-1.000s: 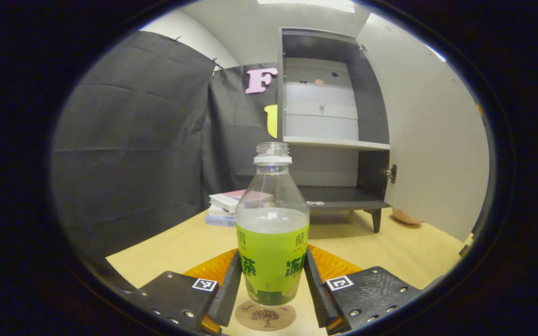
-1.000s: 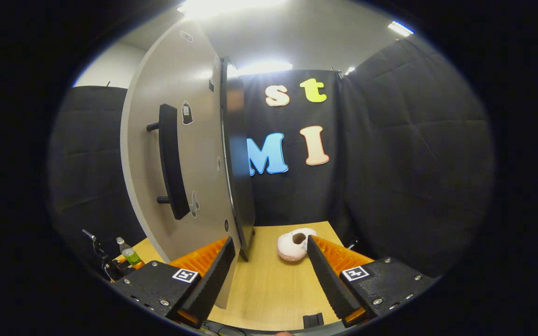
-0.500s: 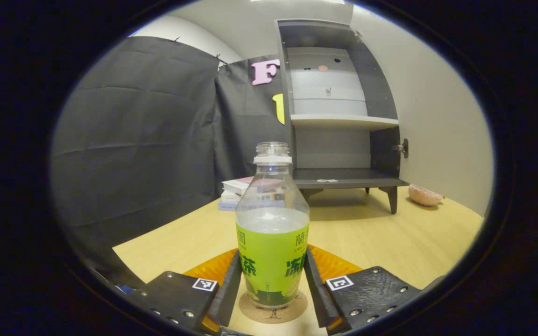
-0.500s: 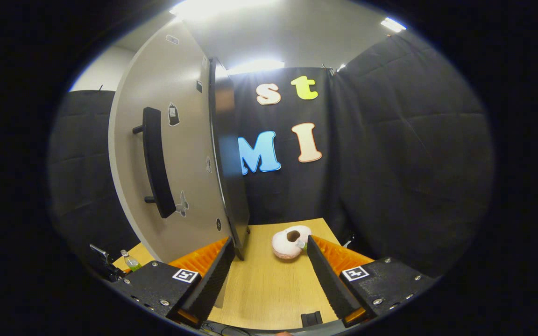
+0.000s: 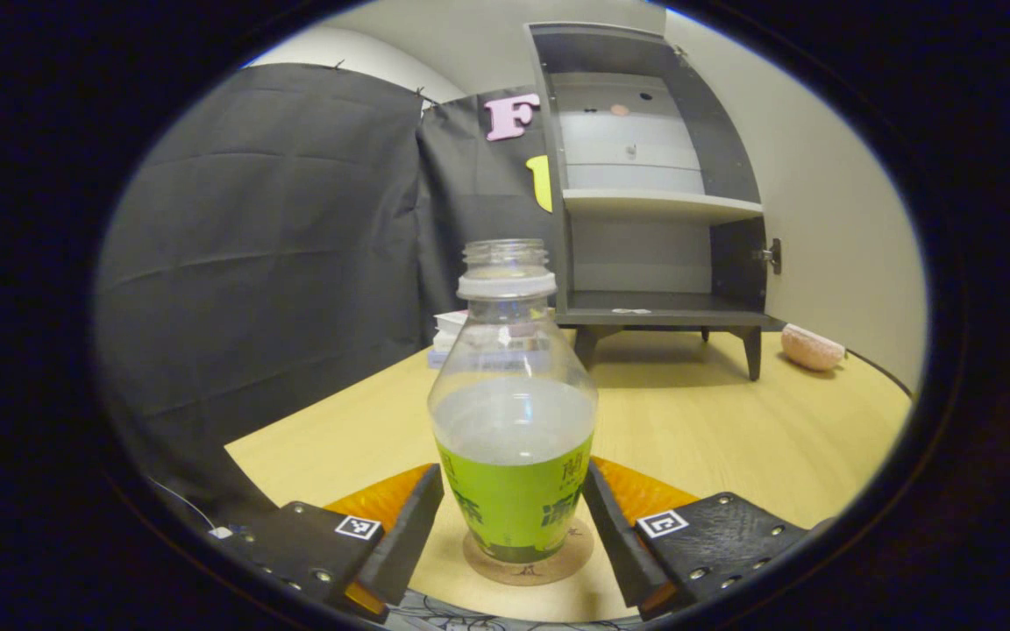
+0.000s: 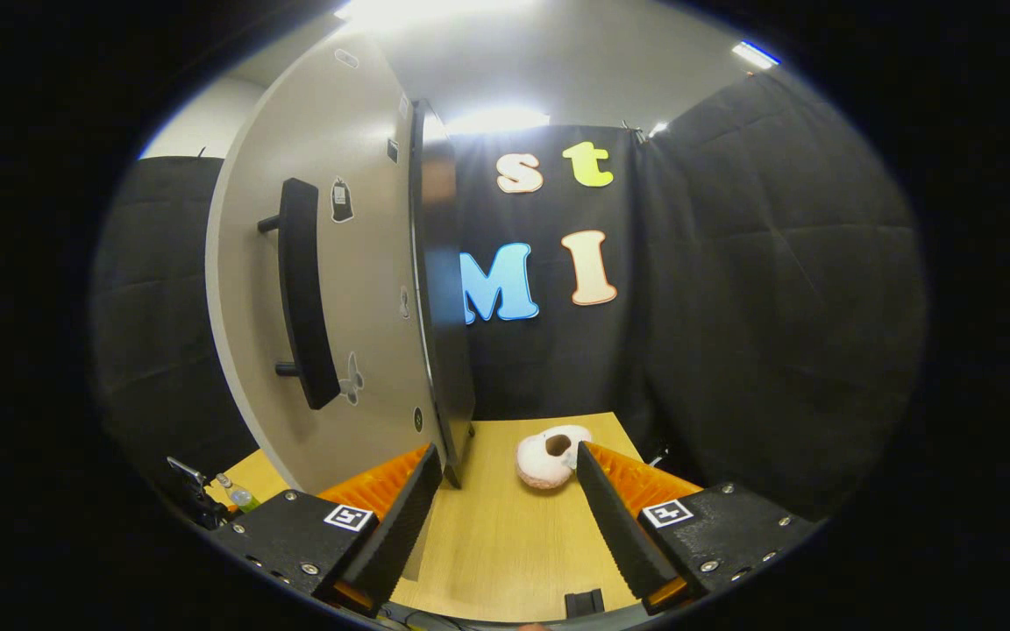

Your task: Open the cabinet door with the right hand, grasp the bottle in the cabinet with the left hand and place it on the coaster, then close the cabinet door with the right hand.

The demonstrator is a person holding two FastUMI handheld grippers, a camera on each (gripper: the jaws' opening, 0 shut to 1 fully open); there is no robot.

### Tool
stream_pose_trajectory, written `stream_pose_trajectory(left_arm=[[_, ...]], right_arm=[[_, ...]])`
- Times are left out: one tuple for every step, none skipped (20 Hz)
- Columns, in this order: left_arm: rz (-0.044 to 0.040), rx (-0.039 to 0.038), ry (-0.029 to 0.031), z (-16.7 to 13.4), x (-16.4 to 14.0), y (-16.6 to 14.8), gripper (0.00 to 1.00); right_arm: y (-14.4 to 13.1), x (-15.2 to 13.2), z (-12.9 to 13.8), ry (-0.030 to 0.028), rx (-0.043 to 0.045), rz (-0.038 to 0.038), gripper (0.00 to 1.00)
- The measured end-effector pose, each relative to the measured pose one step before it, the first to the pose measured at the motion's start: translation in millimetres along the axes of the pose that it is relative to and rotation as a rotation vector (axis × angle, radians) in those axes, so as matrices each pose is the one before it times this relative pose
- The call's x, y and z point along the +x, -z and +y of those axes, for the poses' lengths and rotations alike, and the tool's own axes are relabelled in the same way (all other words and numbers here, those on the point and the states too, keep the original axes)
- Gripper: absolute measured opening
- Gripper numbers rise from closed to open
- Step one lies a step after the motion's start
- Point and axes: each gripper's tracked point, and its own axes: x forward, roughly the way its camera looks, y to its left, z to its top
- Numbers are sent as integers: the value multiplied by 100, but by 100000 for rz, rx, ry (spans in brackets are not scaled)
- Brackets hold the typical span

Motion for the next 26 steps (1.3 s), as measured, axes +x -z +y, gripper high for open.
stream_pose_trajectory(left_arm=[[-344,413,757,-85,-352,-383,94],[-491,644,234,-100,-824,-320,90],[-502,608,-3,98,-212,-695,90],[-843,11,153,-16,-452,-1034,90],[-1180,-578,-21,135,-379,-1101,90],[-1132,-607,443,124,-473,-963,90],[-1442,-85,496,26,-175,-1303,90],[-2106,91,89,179,-569,-1441,90],[-2098,-160,460,133,-249,-1452,90],[-1258,-278,391,186,-443,-1222,90],[-750,-723,608,217,-320,-1193,94],[-1308,-731,892,121,-476,-1399,90],[-1636,-741,1205,147,-352,-1499,86],[-1552,-236,1776,-3,-474,-1421,90],[-1271,-860,1948,38,-289,-1336,90],[-858,-1240,2020,-130,-272,-1088,90],[-715,-565,1341,232,-76,-1007,90],[-1555,-280,980,446,-167,-1257,90],[-1683,-43,746,366,95,-1068,90],[-1441,184,734,544,-152,-952,90],[-1256,193,712,530,132,-691,89],[-1320,148,707,520,197,-651,89],[-854,-4,854,566,512,-439,89],[-364,125,205,613,162,-239,89],[-843,-67,-10,786,325,-387,89],[-638,-49,-69,501,71,-259,89]], right_arm=[[-340,51,202,-841,343,-738,96],[-321,-10,287,-728,422,-1118,96],[-350,-106,152,-426,157,-1082,96],[-325,39,123,-509,-172,-904,96],[-349,-124,56,-444,-356,-579,96],[-351,4,55,-333,-137,-670,96],[-597,-119,106,-360,368,-1301,96],[-667,-129,243,-429,496,-1745,96],[-650,-90,76,319,382,-1573,96],[-620,-157,116,1151,677,-1745,95],[-436,-157,272,542,842,-902,95],[-489,-65,655,6,1000,-789,95],[-424,-21,543,290,671,-796,95],[-634,-11,496,545,280,-1222,95],[-484,-44,394,806,-98,-1204,95],[-332,-102,586,640,229,-722,95],[-211,-144,746,-219,565,-207,95],[-97,35,141,1782,-167,-555,95],[-287,5,-66,2458,-1481,-860,94],[-46,-56,8,2336,-1447,-549,94],[-117,-240,219,1570,-1291,-336,94],[-141,-195,440,1136,-2505,82,94],[-192,-127,305,1183,-2230,-25,93],[37,76,502,941,-2222,227,93],[-110,-176,507,318,-1118,-39,92],[-24,-9,620,48,0,175,93]])
